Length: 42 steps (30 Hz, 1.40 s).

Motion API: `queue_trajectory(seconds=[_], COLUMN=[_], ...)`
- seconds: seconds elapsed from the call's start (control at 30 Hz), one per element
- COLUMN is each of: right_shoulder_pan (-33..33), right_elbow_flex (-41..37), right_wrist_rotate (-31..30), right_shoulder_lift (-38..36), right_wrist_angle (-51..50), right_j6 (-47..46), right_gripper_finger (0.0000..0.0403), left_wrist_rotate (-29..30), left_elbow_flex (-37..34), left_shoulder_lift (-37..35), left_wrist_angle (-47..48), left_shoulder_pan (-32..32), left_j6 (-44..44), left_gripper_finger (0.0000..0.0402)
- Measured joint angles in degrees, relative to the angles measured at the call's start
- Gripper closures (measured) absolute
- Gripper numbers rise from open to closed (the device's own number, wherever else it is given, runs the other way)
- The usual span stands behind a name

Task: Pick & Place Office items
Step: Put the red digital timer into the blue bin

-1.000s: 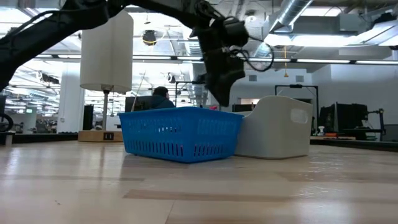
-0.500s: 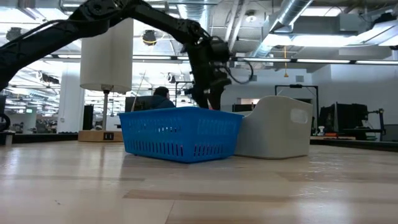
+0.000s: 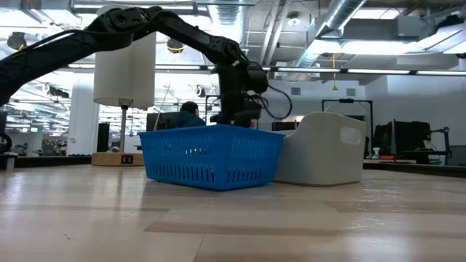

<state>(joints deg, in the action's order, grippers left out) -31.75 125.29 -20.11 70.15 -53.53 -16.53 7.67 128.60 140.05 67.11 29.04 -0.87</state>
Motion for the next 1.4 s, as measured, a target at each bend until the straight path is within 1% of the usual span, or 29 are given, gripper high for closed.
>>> queue_trajectory(seconds=[0.07,0.1,0.33,0.63,1.03,1.1,1.2,1.4], right_shoulder_pan=[0.00,0.00,0.00,0.00,0.00,0.00,0.00,0.00], right_elbow_flex=[0.00,0.00,-0.02,-0.02,0.00,0.00,0.00,-0.02], right_wrist_rotate=[-0.28,-0.62,-1.40,-1.58,-1.41,-1.42,-1.56,-2.48], right_shoulder_lift=[0.03,0.20,0.71,1.49,1.92,1.92,2.14,2.62], right_wrist_angle=[-0.01,0.01,0.01,0.03,3.10,3.15,3.18,3.87], right_j6=[0.00,0.00,0.11,-0.01,0.24,0.25,0.07,-0.32], right_gripper_finger=[0.0218,0.0218,0.0218,0.0218,0.0218,0.0218,0.0218,0.0218], left_wrist_rotate=[2.63,3.65,4.50,-0.37,-1.97,-3.27,-8.12,-8.23], left_elbow_flex=[-0.09,-0.08,-0.07,-0.07,-0.02,-0.02,-0.02,-0.02], left_shoulder_lift=[0.41,0.52,0.61,0.61,1.76,1.77,1.77,1.77], left_wrist_angle=[2.18,1.62,1.50,2.12,2.53,1.95,1.93,0.71], left_shoulder_pan=[0.17,0.18,1.53,4.36,4.29,4.54,5.36,6.48], left_j6=[-2.68,-3.83,-9.44,-10.51,-10.86,-10.83,-9.45,-9.41], left_gripper_finger=[0.0173,0.0173,0.0174,0.0172,0.0119,0.0115,0.0111,0.0111])
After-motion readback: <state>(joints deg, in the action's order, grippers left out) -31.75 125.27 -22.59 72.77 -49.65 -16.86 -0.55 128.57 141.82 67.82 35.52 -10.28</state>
